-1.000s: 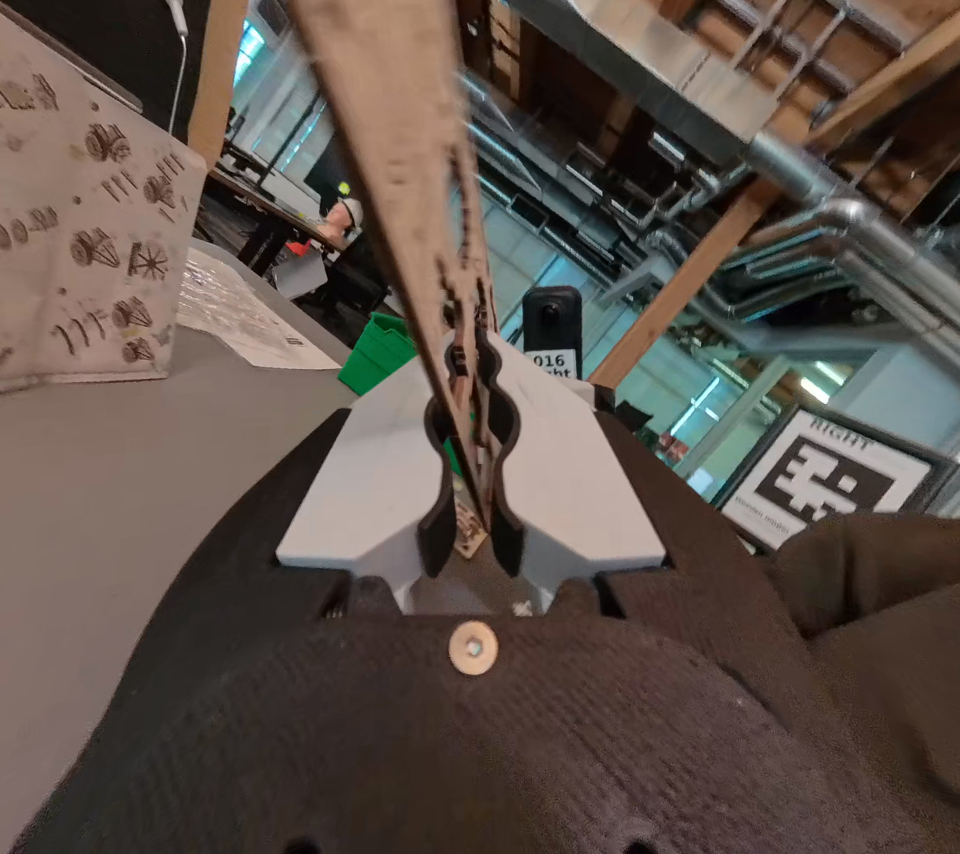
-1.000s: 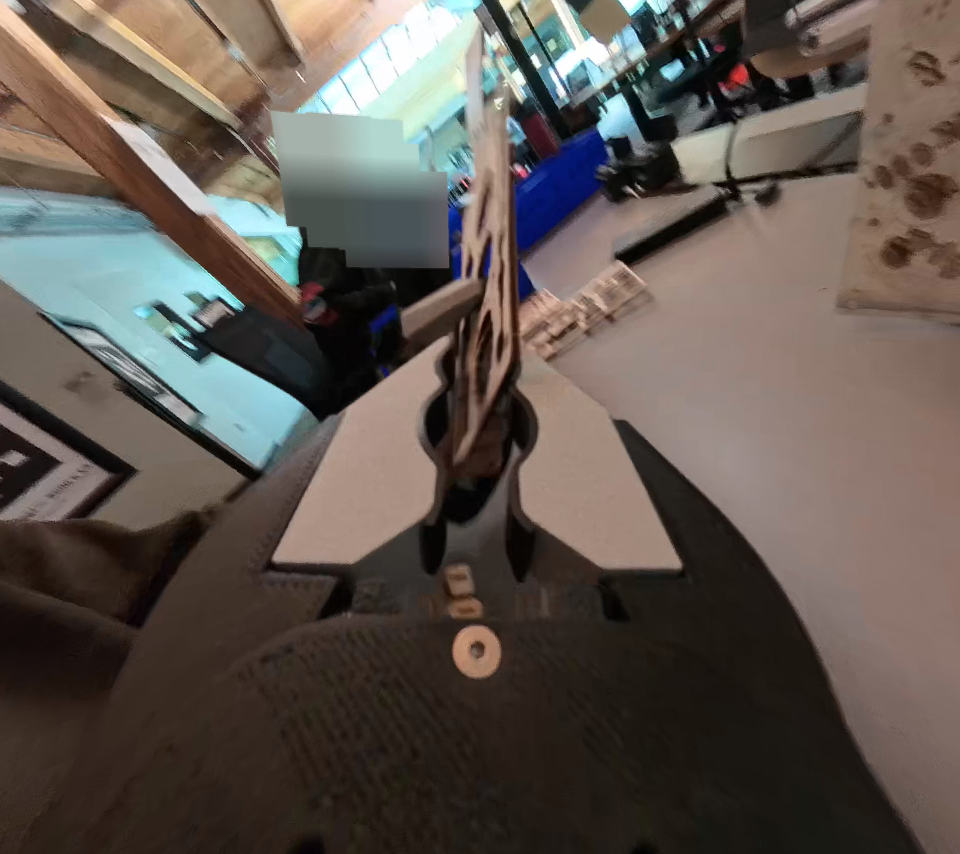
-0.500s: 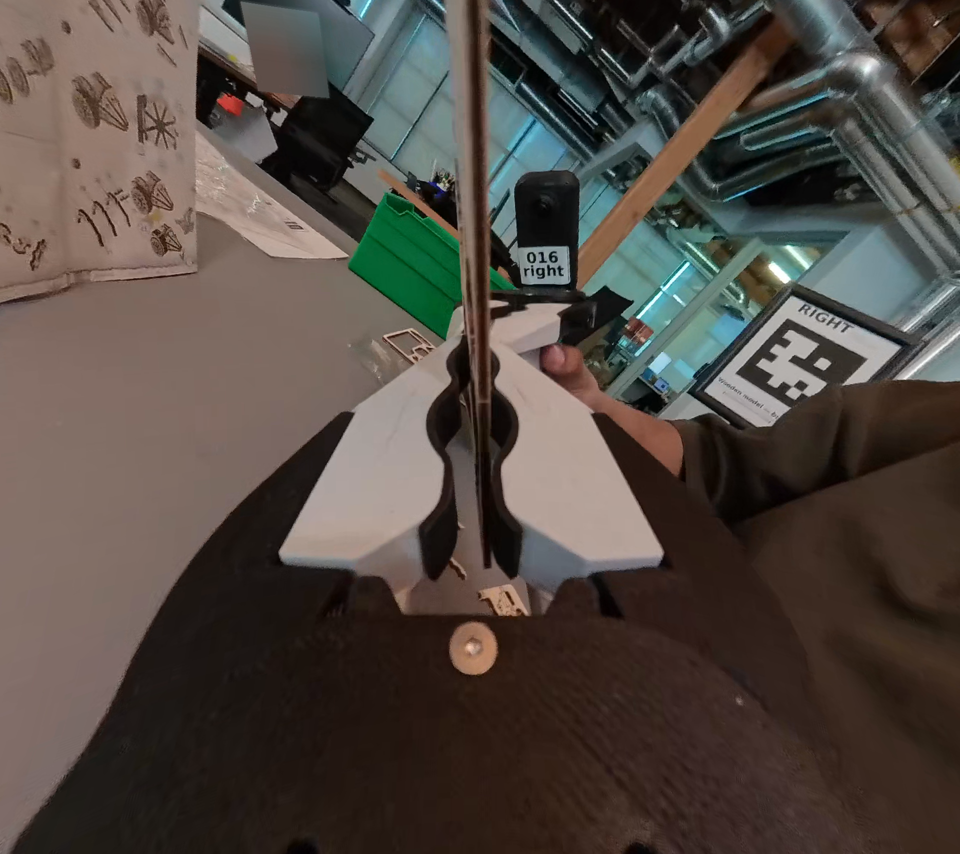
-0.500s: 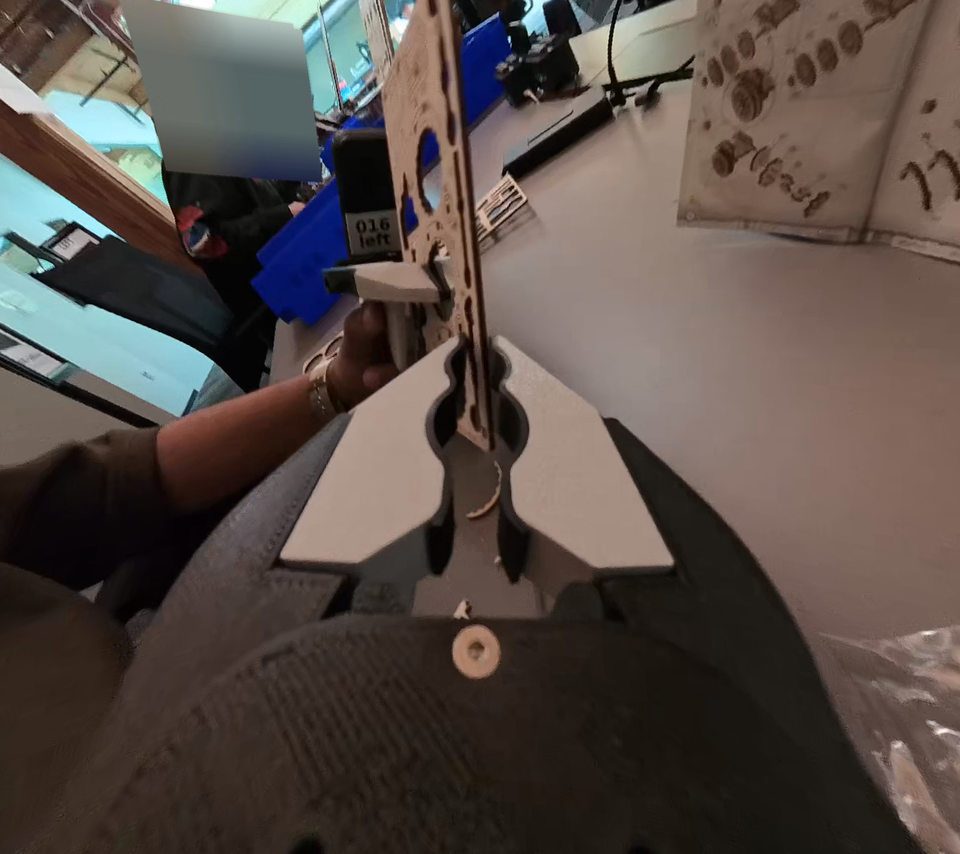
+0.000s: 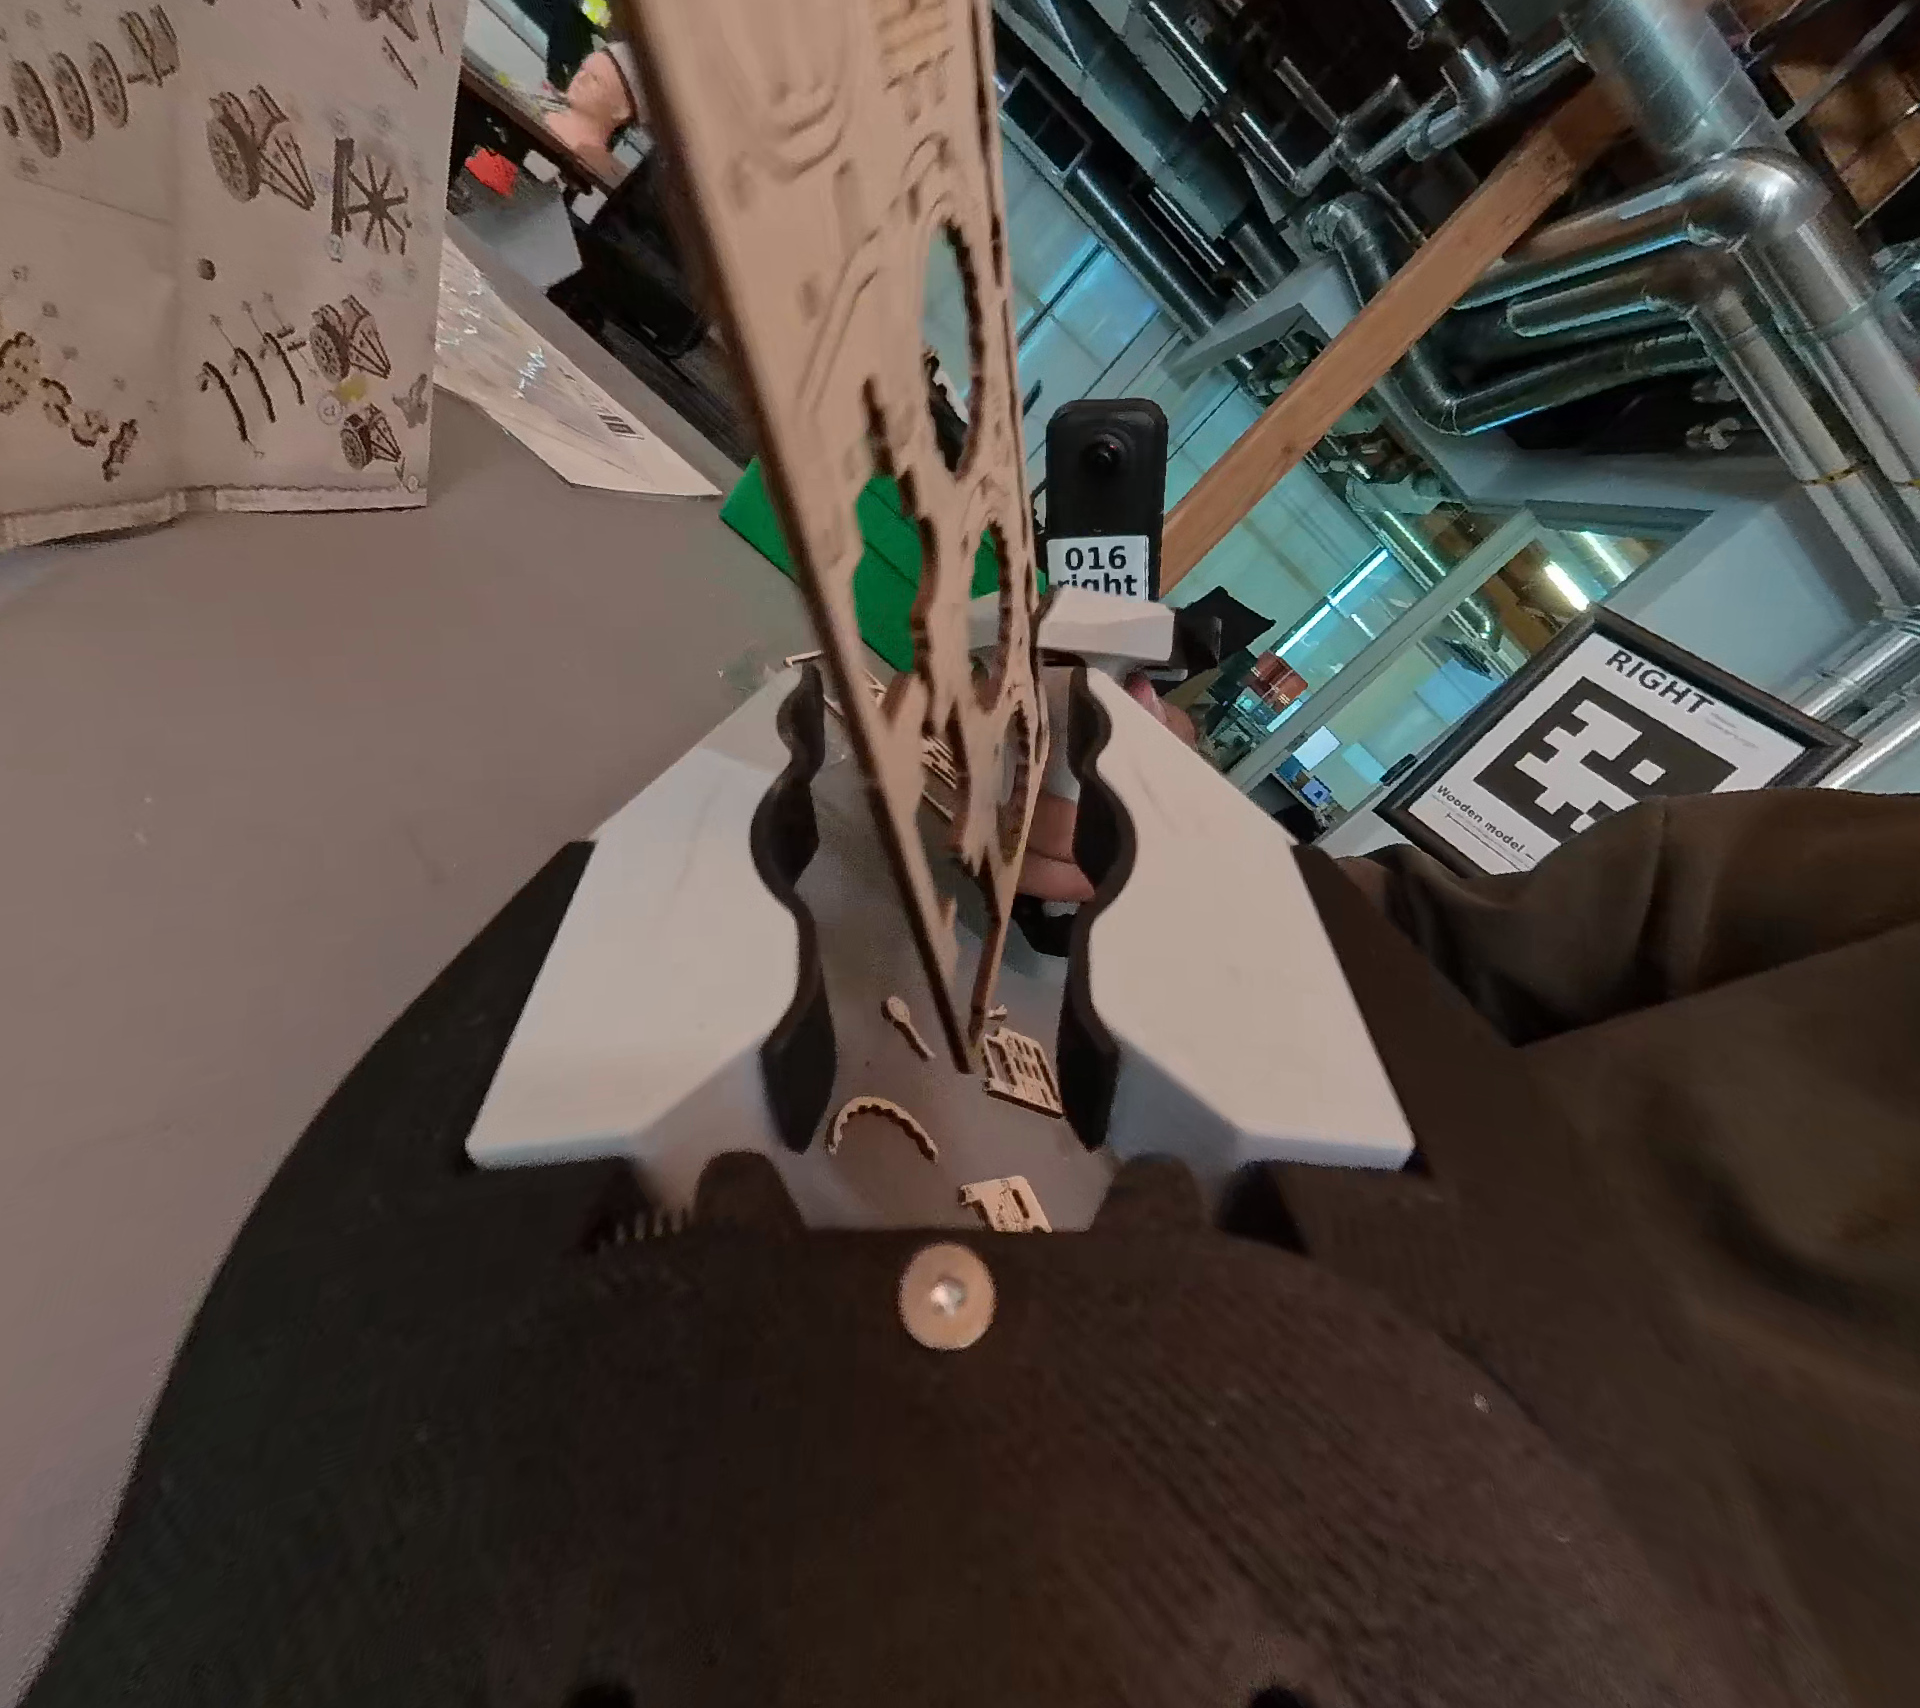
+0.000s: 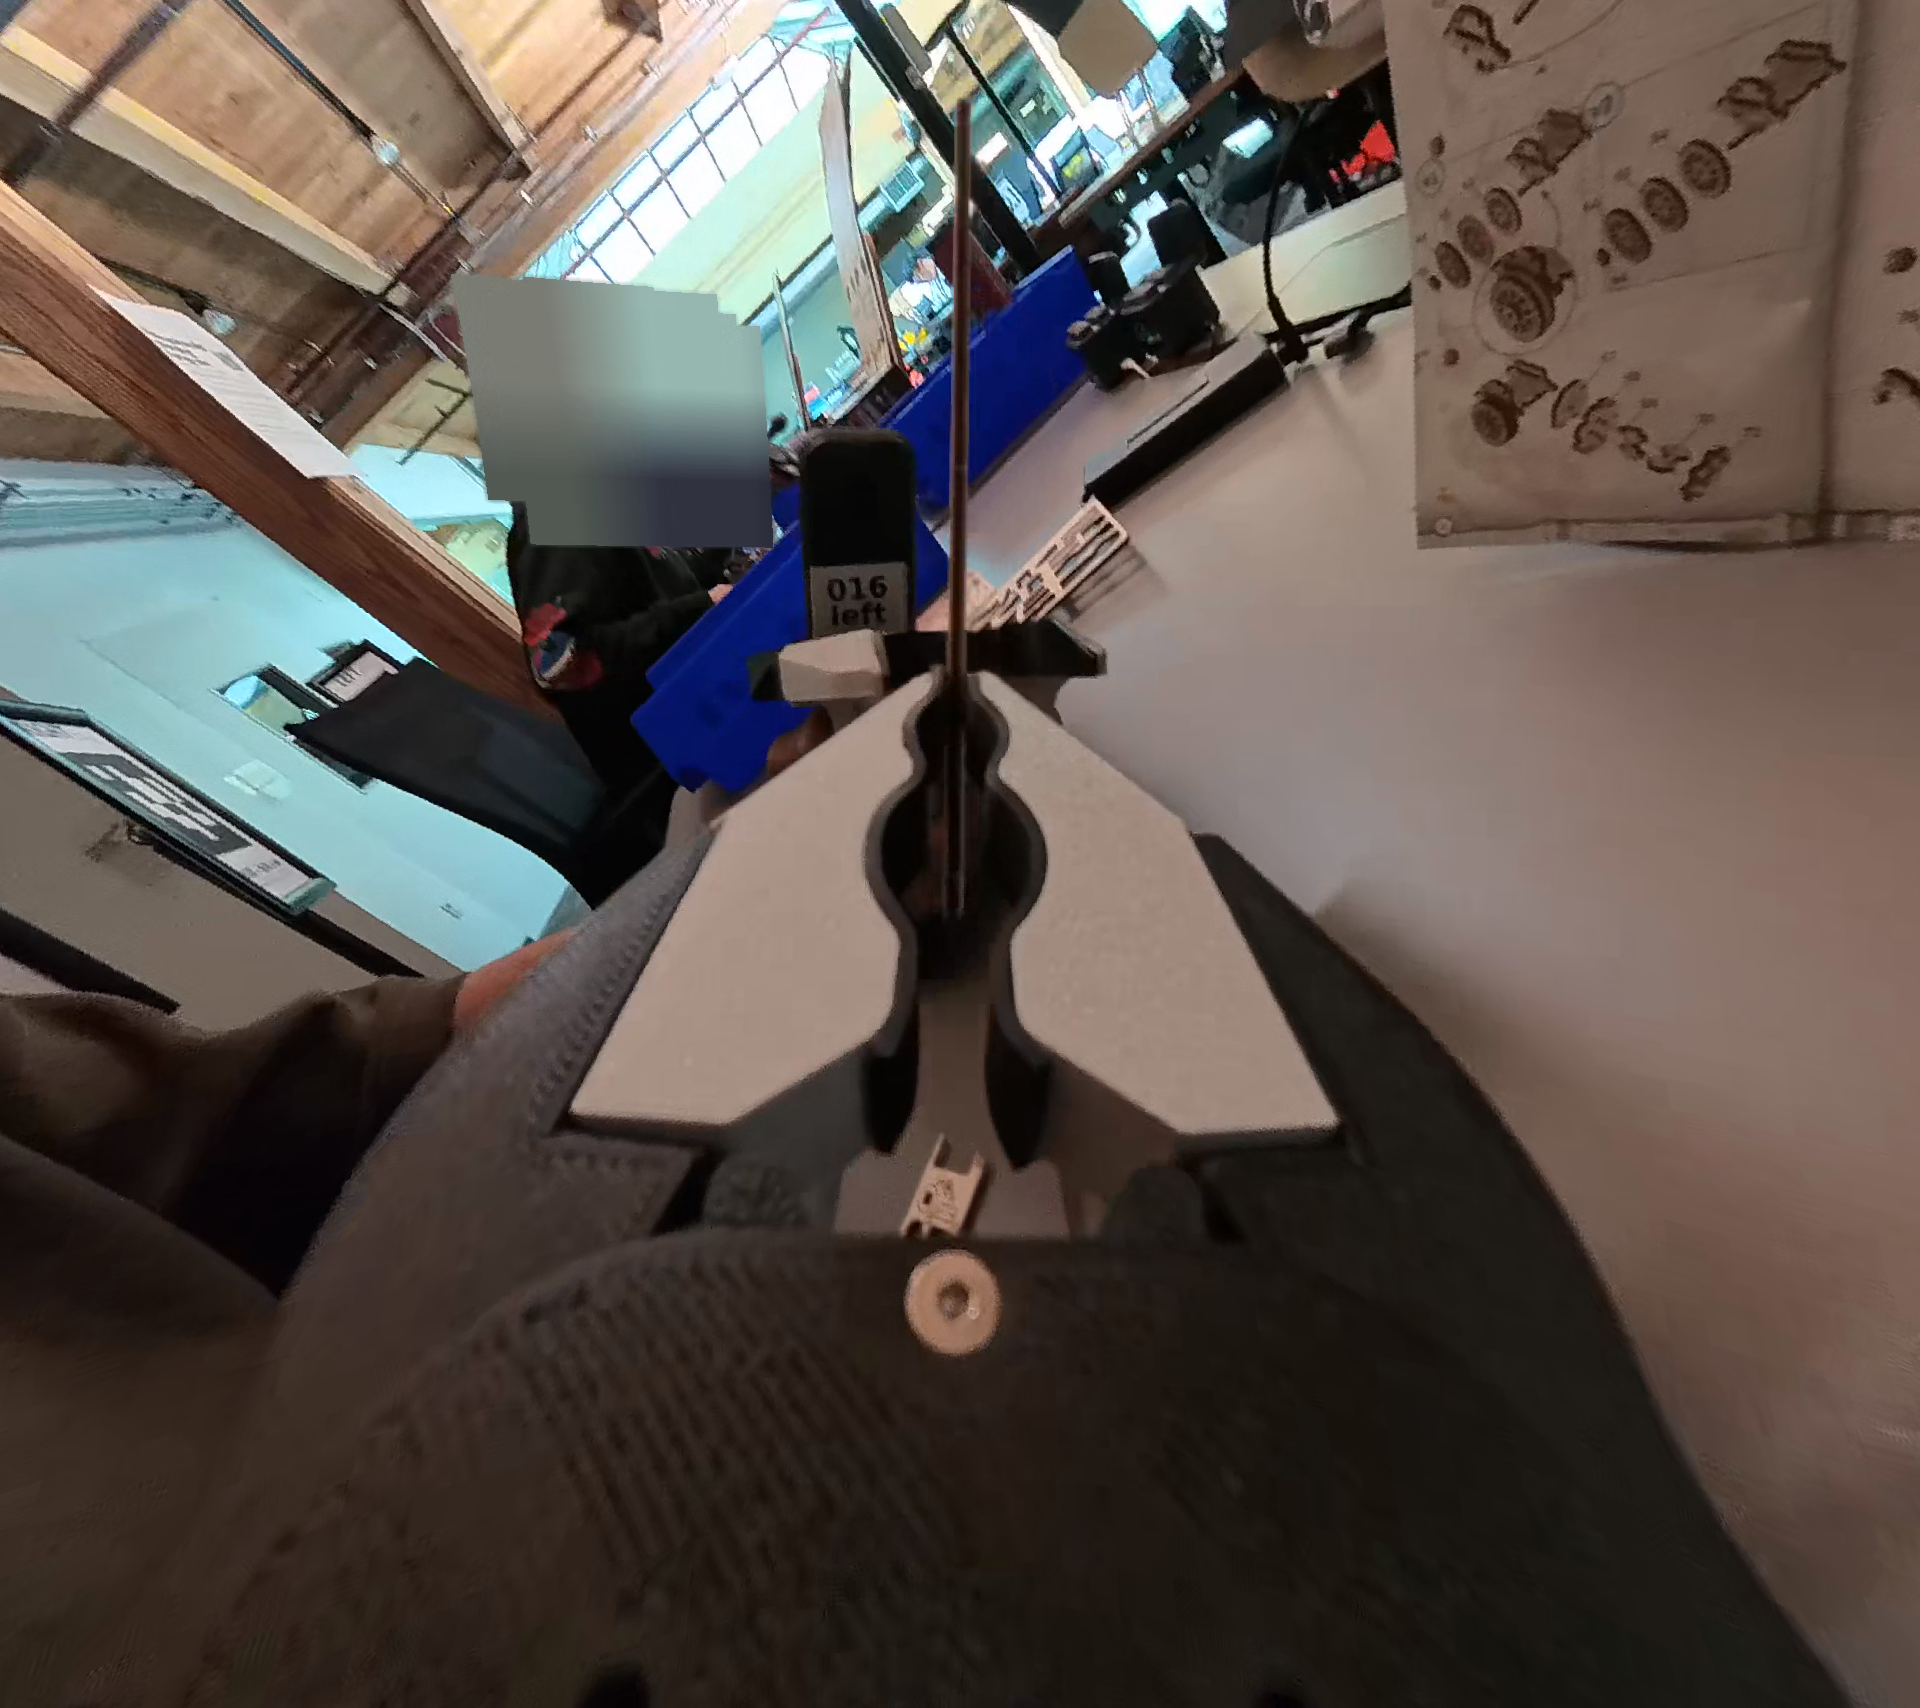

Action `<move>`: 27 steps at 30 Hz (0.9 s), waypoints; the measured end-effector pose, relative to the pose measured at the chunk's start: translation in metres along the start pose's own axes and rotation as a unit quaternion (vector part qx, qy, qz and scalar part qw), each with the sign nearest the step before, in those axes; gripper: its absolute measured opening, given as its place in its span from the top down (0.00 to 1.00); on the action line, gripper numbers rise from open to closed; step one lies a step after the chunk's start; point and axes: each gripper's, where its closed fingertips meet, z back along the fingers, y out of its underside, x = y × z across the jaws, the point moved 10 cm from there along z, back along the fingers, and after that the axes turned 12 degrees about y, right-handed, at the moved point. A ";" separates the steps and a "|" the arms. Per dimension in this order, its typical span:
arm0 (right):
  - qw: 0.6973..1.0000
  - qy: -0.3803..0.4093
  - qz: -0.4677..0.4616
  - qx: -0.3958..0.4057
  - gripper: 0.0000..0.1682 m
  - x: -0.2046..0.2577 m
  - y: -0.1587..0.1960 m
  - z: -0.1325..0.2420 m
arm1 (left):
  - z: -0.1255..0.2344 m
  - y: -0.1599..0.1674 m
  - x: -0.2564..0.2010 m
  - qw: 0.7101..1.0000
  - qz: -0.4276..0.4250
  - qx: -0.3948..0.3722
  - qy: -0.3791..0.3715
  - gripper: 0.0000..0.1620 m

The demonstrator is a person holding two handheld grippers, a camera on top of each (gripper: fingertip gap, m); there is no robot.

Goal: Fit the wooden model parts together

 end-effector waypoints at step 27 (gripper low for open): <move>0.996 0.039 0.050 0.066 0.95 0.001 -0.001 -0.006 | -0.010 0.005 -0.004 0.999 -0.010 0.050 0.012 1.00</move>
